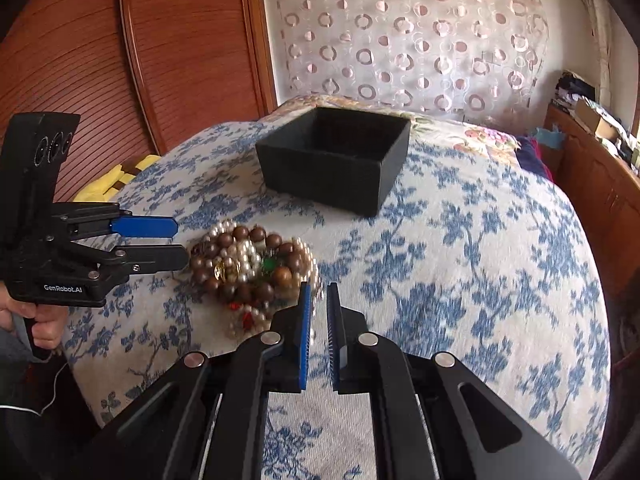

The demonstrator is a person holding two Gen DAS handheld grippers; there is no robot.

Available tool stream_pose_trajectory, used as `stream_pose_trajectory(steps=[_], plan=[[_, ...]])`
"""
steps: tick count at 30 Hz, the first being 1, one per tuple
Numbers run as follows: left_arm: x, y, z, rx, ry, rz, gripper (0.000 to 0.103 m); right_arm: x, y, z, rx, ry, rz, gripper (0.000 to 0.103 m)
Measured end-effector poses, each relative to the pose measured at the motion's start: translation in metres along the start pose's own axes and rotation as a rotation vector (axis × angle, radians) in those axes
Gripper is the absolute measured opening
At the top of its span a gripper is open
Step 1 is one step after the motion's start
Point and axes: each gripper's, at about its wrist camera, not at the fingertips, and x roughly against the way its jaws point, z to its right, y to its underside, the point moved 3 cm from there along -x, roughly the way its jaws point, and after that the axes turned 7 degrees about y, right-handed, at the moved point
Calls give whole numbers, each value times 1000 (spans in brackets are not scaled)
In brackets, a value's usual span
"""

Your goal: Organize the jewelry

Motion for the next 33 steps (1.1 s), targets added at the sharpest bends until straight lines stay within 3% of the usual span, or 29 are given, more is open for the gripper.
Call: stream_pose_trajectory(steps=[6, 15, 18, 19, 33], plan=[[-7, 0, 7, 4, 16, -1, 37, 4, 22, 1, -40, 1, -12, 9], [-22, -5, 4, 19, 0, -23, 35, 5, 31, 5, -54, 11, -5, 9], [-19, -5, 6, 3, -15, -7, 15, 4, 32, 5, -61, 5, -5, 9], [-19, -4, 6, 0, -23, -7, 13, 4, 32, 5, -60, 5, -5, 9], [34, -21, 9, 5, -10, 117, 12, 3, 33, 5, -58, 7, -7, 9]])
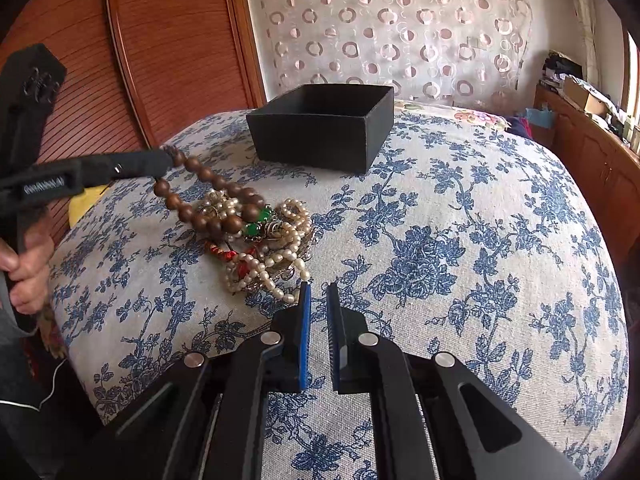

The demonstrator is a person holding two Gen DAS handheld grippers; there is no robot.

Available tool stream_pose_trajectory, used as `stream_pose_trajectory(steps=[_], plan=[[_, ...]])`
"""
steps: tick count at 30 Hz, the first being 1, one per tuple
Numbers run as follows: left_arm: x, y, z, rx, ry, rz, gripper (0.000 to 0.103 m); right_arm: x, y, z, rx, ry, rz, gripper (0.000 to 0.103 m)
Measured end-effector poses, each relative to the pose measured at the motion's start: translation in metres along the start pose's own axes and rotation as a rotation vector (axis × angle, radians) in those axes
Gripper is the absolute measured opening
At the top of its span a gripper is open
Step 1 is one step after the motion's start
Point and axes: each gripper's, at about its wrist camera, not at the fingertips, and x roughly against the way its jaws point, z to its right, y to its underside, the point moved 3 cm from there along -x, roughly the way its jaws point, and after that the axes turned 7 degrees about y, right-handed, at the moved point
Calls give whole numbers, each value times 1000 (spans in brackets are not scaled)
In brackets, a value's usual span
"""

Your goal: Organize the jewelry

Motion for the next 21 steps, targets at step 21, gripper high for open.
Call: stream_pose_trajectory(steps=[21], plan=[[42, -11, -20, -13, -69, 77, 12, -3, -42, -23, 98, -41, 29, 9]])
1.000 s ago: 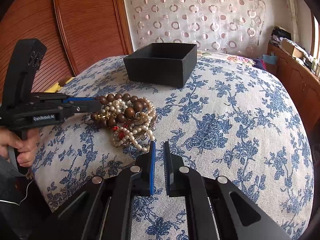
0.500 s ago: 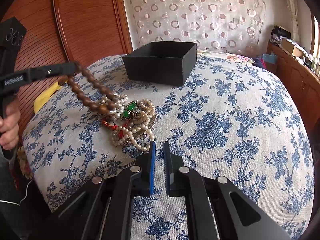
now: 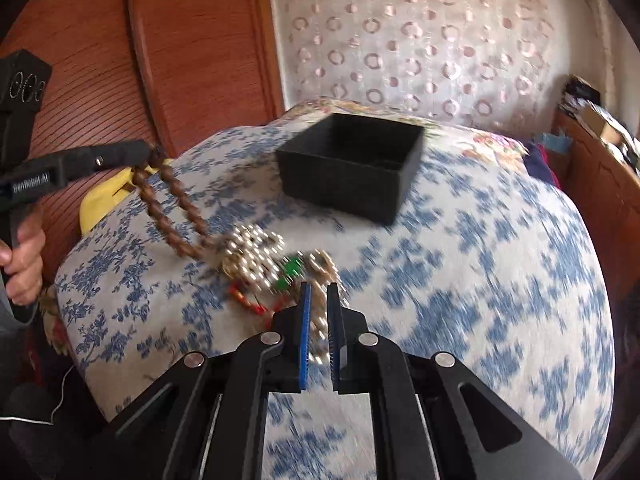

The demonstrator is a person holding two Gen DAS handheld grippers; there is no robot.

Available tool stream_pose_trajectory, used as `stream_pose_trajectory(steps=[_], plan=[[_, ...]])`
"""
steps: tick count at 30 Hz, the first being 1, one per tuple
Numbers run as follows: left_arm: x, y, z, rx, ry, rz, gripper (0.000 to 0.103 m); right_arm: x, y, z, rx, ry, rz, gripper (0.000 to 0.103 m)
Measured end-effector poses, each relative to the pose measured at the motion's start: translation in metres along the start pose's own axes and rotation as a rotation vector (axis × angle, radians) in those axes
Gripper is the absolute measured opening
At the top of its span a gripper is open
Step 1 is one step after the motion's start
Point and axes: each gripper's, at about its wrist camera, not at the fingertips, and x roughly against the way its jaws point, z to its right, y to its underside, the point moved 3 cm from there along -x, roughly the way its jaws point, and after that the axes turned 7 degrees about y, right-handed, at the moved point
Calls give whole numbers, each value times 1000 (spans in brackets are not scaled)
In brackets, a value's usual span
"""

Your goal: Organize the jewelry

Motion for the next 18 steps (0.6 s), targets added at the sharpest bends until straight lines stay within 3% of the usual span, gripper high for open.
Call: stream_pose_trajectory(steps=[10, 18], plan=[[-25, 39, -23, 63, 5, -95, 13, -30, -23, -16, 41, -69, -67, 9], [-25, 44, -26, 75, 9, -93, 13, -56, -25, -16, 51, -81, -170, 12]])
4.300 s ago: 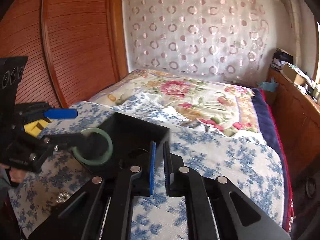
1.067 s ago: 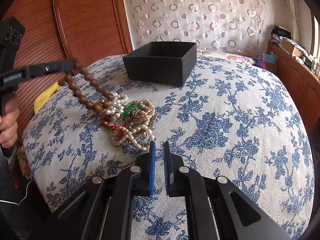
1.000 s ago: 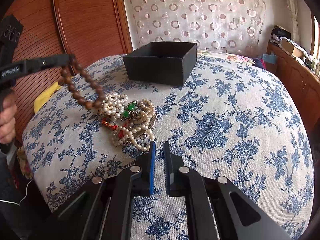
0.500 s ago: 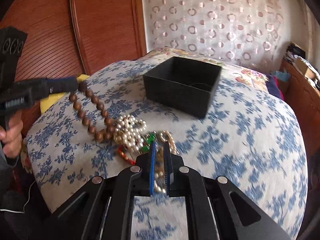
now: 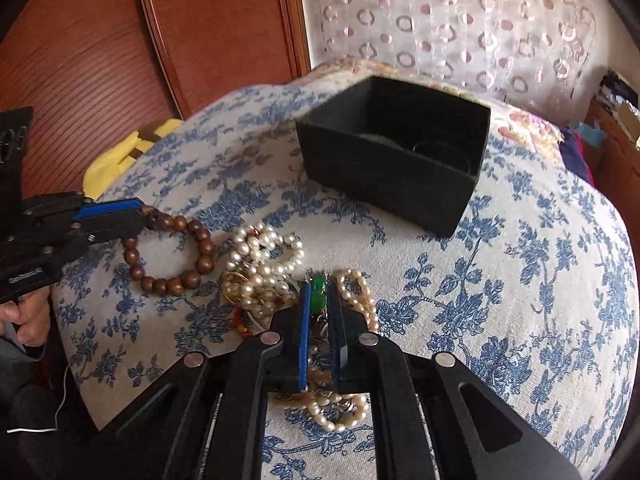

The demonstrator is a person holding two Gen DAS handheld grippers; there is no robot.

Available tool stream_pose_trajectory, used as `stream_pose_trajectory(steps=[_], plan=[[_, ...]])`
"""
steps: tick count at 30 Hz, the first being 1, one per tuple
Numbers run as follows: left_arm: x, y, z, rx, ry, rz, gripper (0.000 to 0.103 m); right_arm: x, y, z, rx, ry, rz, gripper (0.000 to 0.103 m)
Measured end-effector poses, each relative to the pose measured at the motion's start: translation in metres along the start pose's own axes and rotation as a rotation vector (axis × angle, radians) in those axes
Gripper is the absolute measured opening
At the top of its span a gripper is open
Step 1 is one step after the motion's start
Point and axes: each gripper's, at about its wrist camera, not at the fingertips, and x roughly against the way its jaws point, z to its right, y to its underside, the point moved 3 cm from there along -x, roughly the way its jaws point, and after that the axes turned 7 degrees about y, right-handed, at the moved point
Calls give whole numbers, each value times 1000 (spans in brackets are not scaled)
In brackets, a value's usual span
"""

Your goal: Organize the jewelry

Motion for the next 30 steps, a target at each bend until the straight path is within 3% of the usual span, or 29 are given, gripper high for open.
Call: stream_pose_trajectory(steps=[1, 4, 14, 17, 30], plan=[[0, 0, 0, 1, 2, 1, 13, -2, -1, 1, -4, -12, -11, 18], [0, 1, 0, 2, 3, 2, 13, -5, -2, 1, -6, -28, -40, 23], [1, 1, 3, 2, 10, 4, 12, -18, -15, -5, 4, -65, -121, 22], [3, 0, 3, 2, 12, 9, 12, -17, -15, -3, -8, -90, -122, 13], [6, -4, -2, 0, -4, 14, 13, 43, -31, 21, -33, -58, 49, 12]])
